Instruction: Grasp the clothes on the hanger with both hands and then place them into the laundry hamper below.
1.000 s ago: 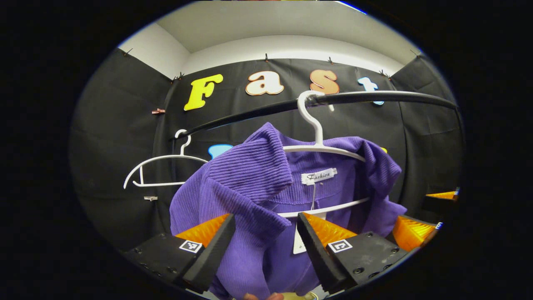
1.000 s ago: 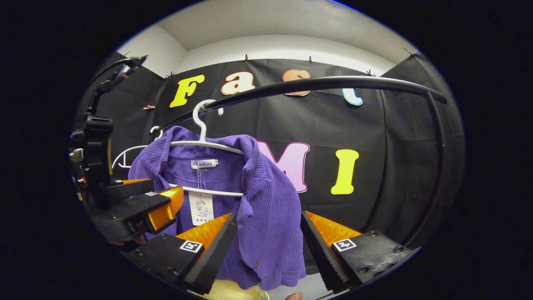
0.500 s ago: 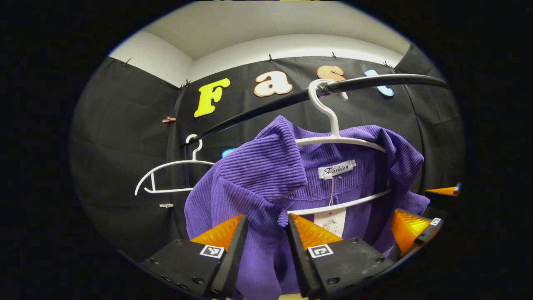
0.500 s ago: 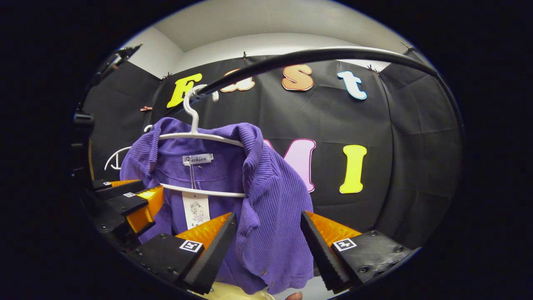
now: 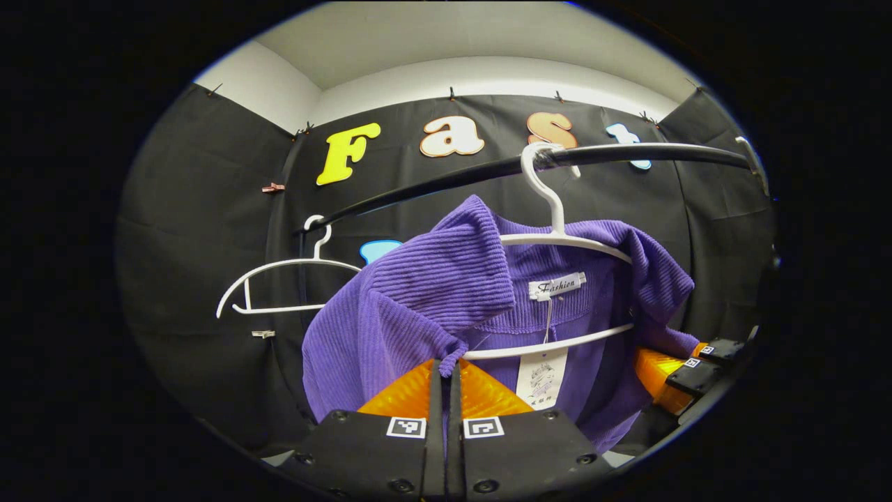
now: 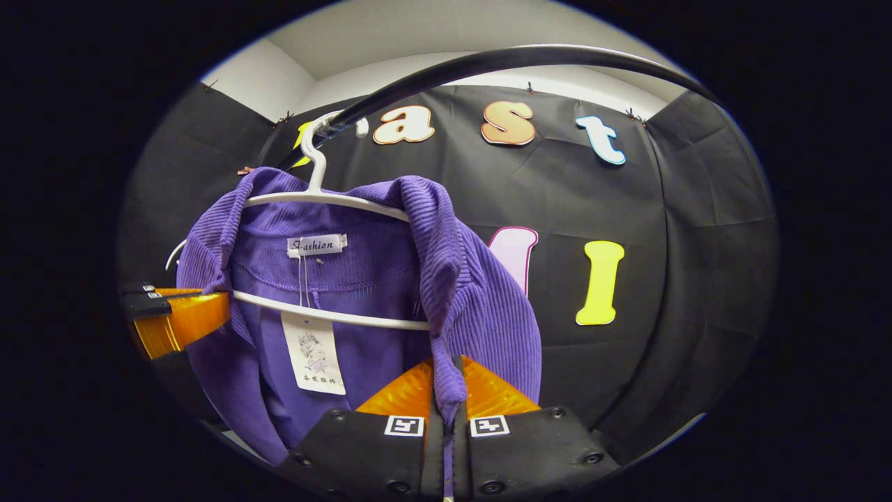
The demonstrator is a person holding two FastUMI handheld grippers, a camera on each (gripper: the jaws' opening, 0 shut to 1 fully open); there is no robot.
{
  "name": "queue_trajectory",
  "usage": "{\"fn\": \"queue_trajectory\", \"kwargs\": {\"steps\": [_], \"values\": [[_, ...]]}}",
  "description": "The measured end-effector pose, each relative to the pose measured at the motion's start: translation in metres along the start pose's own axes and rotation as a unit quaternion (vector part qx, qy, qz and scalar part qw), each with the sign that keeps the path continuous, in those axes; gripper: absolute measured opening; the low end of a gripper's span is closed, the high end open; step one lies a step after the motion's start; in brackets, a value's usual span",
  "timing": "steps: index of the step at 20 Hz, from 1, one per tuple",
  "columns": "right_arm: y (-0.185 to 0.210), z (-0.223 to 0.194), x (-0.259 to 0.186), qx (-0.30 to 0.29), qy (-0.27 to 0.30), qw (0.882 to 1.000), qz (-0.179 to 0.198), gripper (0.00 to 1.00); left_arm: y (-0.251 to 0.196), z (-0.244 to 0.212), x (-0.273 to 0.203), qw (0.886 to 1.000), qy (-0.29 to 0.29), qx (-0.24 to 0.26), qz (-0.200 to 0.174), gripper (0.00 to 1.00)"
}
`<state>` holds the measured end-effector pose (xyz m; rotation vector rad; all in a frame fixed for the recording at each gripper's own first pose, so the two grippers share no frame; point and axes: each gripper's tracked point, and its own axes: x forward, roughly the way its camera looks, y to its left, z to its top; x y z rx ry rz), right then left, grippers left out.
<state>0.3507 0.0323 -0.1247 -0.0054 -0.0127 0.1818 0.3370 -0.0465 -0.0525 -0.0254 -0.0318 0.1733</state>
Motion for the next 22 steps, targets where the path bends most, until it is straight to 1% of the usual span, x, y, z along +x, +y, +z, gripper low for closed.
{"fn": "queue_trajectory", "kwargs": {"steps": [2,3,5,7,11,12,13,15,17,18,19,22], "values": [[-0.017,0.012,-0.008,-0.026,-0.019,0.999,-0.028,0.09,0.007,0.006,-0.007,1.0,-0.002,-0.007,-0.004,0.05],[-0.028,0.017,-0.016,-0.029,-0.024,0.999,-0.037,0.1,0.012,0.011,-0.011,1.0,-0.004,-0.009,-0.004,0.03],[-0.039,0.025,-0.025,-0.024,-0.031,0.998,-0.046,0.1,0.018,0.02,-0.016,1.0,-0.006,-0.012,-0.009,0.03],[-0.045,0.031,-0.023,-0.026,-0.033,0.998,-0.053,0.1,0.025,0.027,-0.02,1.0,-0.008,-0.008,-0.013,0.03],[-0.063,0.053,-0.021,-0.035,-0.052,0.995,-0.078,0.09,0.051,0.047,-0.025,1.0,-0.02,-0.022,0.003,0.03],[-0.066,0.058,-0.021,-0.041,-0.059,0.994,-0.085,0.09,0.058,0.051,-0.024,0.999,-0.024,-0.025,0.009,0.05],[-0.07,0.062,-0.02,-0.043,-0.061,0.993,-0.092,0.1,0.065,0.054,-0.024,0.999,-0.027,-0.027,0.016,0.03],[-0.076,0.063,-0.015,-0.041,-0.056,0.992,-0.104,0.1,0.078,0.059,-0.022,0.999,-0.03,-0.029,0.027,0.05],[-0.081,0.061,-0.013,-0.035,-0.046,0.991,-0.118,0.09,0.089,0.063,-0.019,0.998,-0.033,-0.029,0.034,0.03],[-0.082,0.061,-0.011,-0.03,-0.043,0.991,-0.123,0.09,0.094,0.065,-0.016,0.998,-0.035,-0.029,0.038,0.07],[-0.084,0.061,-0.009,-0.024,-0.041,0.991,-0.127,0.1,0.098,0.065,-0.013,0.998,-0.034,-0.028,0.041,0.05],[-0.088,0.059,0.004,0.006,-0.03,0.99,-0.14,0.1,0.109,0.065,0.002,0.998,-0.026,-0.029,0.045,0.05]]}}
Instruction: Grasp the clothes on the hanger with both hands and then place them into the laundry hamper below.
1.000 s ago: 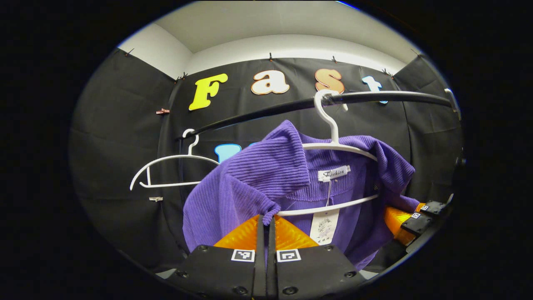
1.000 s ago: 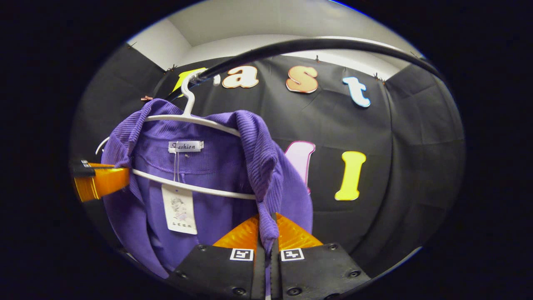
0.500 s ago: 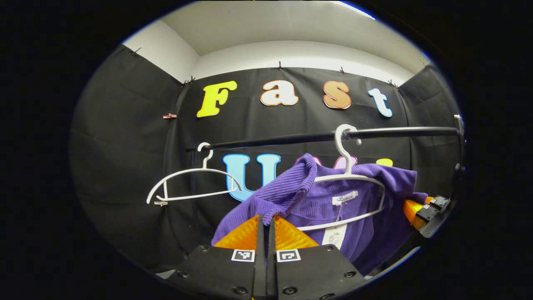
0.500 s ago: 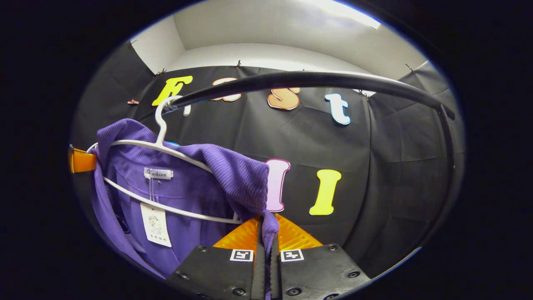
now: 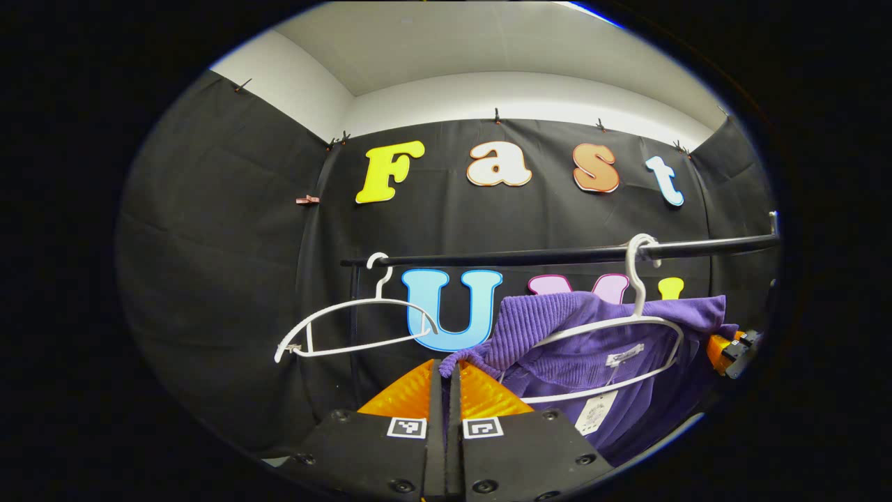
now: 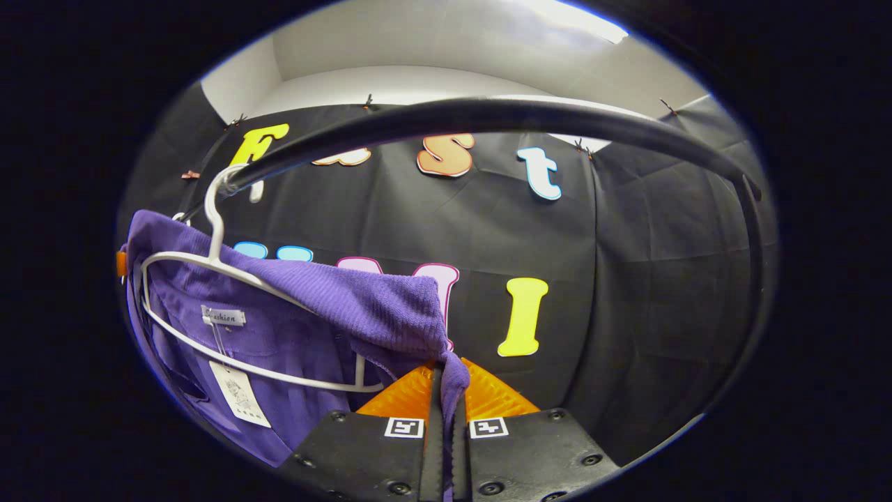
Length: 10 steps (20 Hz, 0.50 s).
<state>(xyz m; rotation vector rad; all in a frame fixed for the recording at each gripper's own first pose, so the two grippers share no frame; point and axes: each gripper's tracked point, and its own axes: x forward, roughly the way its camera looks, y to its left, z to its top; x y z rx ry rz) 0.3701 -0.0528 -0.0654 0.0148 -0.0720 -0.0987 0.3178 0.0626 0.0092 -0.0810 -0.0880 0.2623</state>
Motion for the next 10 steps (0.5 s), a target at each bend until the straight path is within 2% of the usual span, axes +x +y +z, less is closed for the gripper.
{"fn": "queue_trajectory", "kwargs": {"steps": [4,6,8,10], "values": [[-0.008,0.007,0.021,0.016,-0.014,1.0,-0.022,0.1,0.012,-0.001,0.018,1.0,0.007,0.006,0.005,0.07],[-0.016,0.009,0.034,0.028,-0.025,0.999,-0.036,0.1,0.019,0.0,0.027,1.0,0.006,0.011,0.009,0.03],[-0.014,0.001,0.047,0.047,-0.017,0.998,-0.036,0.11,0.021,-0.002,0.033,1.0,0.007,0.008,0.006,0.03],[-0.005,-0.009,0.048,0.041,-0.012,0.999,-0.028,0.14,0.021,-0.009,0.036,1.0,0.008,0.013,-0.001,0.05]]}}
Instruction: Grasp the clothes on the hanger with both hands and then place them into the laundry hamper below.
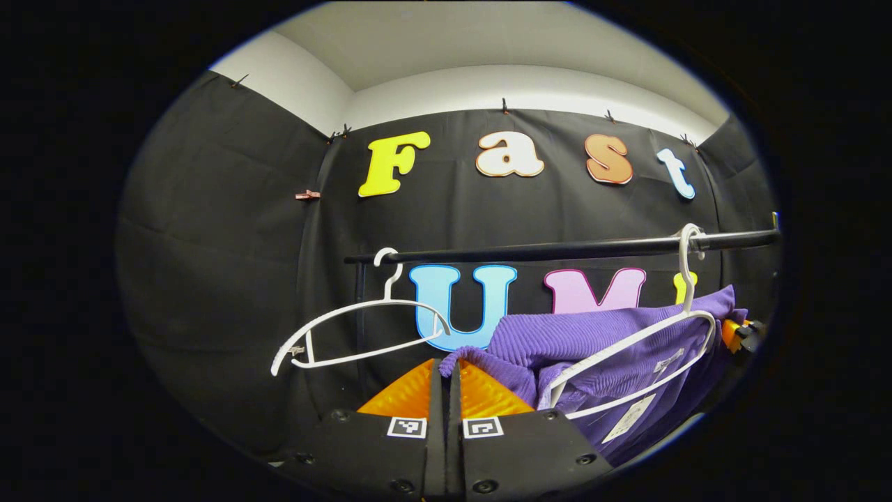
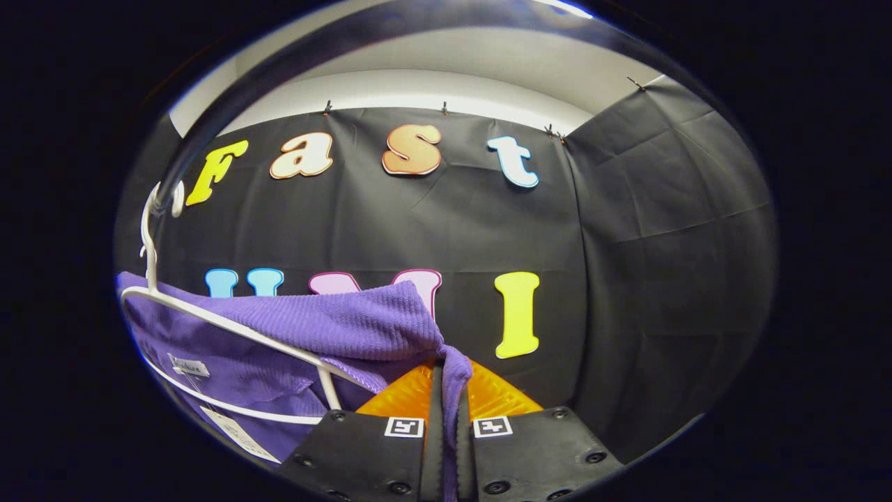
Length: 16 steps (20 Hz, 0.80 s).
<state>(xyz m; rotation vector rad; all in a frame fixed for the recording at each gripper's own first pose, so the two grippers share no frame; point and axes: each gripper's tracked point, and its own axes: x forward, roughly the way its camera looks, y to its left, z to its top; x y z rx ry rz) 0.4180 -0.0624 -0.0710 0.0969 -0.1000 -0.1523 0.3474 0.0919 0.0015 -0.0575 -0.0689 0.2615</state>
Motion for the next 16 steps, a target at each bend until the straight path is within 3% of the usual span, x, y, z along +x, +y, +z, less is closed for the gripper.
{"fn": "queue_trajectory", "kwargs": {"steps": [6,16], "values": [[-0.003,-0.04,-0.005,0.005,0.045,0.999,0.021,0.09,-0.001,-0.022,0.0,1.0,0.014,-0.001,-0.01,0.05],[0.009,-0.088,-0.022,-0.016,0.096,0.994,0.044,0.09,0.004,-0.05,-0.002,0.999,0.033,0.008,-0.014,0.06]]}}
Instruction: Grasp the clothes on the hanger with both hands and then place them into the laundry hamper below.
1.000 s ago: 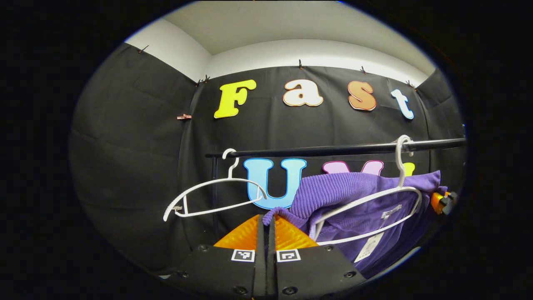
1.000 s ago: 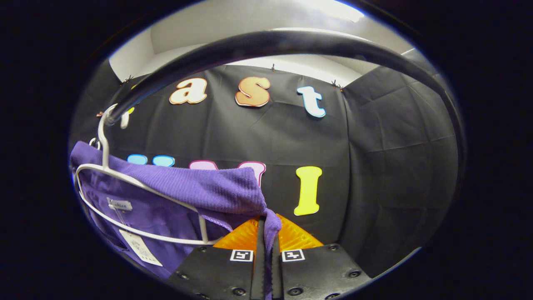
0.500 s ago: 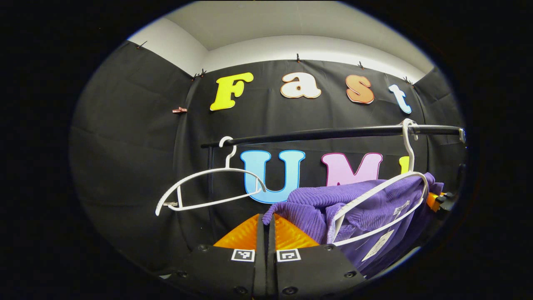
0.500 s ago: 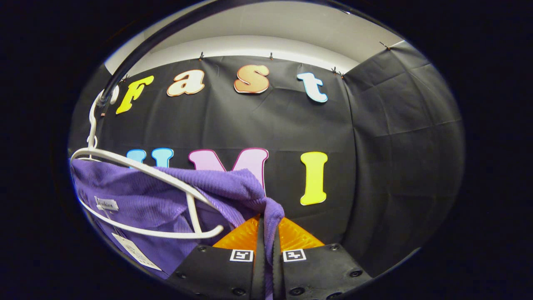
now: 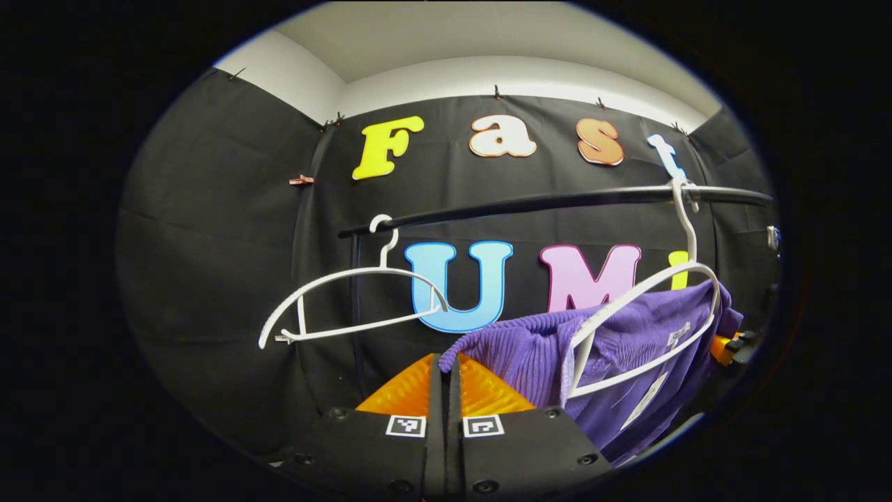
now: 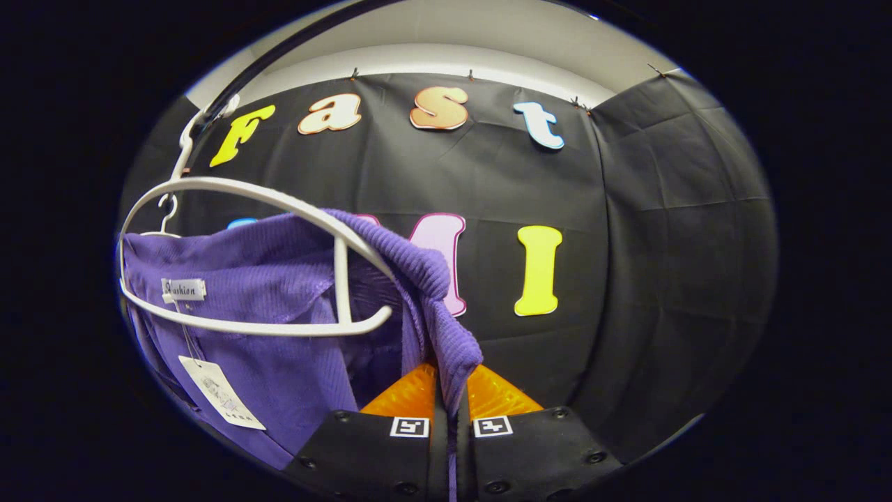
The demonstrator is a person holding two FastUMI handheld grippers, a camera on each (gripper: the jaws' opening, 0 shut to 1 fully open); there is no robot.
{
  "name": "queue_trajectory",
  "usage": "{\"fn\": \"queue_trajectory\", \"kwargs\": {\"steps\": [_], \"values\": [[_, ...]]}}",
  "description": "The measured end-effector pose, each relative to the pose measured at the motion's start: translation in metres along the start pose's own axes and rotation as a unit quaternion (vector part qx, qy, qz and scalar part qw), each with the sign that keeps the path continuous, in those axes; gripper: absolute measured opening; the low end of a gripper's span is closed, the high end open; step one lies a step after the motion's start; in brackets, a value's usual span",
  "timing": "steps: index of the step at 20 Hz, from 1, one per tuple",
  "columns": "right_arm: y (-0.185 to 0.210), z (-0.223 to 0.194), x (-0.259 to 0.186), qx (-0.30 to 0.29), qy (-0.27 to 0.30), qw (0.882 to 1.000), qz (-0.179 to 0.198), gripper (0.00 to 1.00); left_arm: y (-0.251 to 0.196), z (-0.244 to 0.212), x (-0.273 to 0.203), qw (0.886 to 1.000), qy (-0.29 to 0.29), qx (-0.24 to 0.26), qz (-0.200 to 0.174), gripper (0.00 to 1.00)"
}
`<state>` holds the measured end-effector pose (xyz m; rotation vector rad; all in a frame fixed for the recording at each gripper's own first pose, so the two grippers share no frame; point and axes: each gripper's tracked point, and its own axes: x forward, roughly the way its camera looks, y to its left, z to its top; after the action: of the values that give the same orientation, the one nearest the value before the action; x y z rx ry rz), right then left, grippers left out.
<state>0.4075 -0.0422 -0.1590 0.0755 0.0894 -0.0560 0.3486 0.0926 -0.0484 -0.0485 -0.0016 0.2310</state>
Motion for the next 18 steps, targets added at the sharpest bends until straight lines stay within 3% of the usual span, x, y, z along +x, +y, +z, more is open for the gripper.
{"fn": "queue_trajectory", "kwargs": {"steps": [4,6,7,11,12,13,16,18], "values": [[-0.002,-0.021,0.005,0.106,0.034,0.994,0.0,0.09,0.0,-0.003,-0.001,1.0,0.005,-0.002,-0.006,0.06],[0.002,-0.029,0.007,0.189,0.058,0.98,0.01,0.09,0.002,-0.005,-0.003,1.0,0.01,-0.013,-0.01,0.06],[-0.003,-0.016,0.009,0.22,0.04,0.975,0.009,0.09,0.004,0.003,-0.002,1.0,0.003,-0.02,-0.01,0.06],[-0.007,0.019,0.022,0.216,-0.01,0.976,0.029,0.05,0.003,0.015,0.007,1.0,-0.008,-0.005,-0.013,0.05],[-0.013,0.022,0.025,0.203,-0.022,0.979,0.023,0.1,0.004,0.014,0.012,1.0,-0.006,-0.007,-0.013,0.05],[-0.02,0.031,0.029,0.198,-0.037,0.979,0.012,0.05,0.005,0.015,0.017,1.0,-0.005,-0.011,-0.013,0.05],[-0.028,0.067,0.049,0.223,-0.089,0.971,0.006,0.09,0.008,0.03,0.031,1.0,-0.021,-0.018,-0.013,0.05],[-0.031,0.062,0.066,0.227,-0.083,0.97,0.003,0.05,0.01,0.031,0.041,0.999,-0.023,-0.028,-0.018,0.05]]}}
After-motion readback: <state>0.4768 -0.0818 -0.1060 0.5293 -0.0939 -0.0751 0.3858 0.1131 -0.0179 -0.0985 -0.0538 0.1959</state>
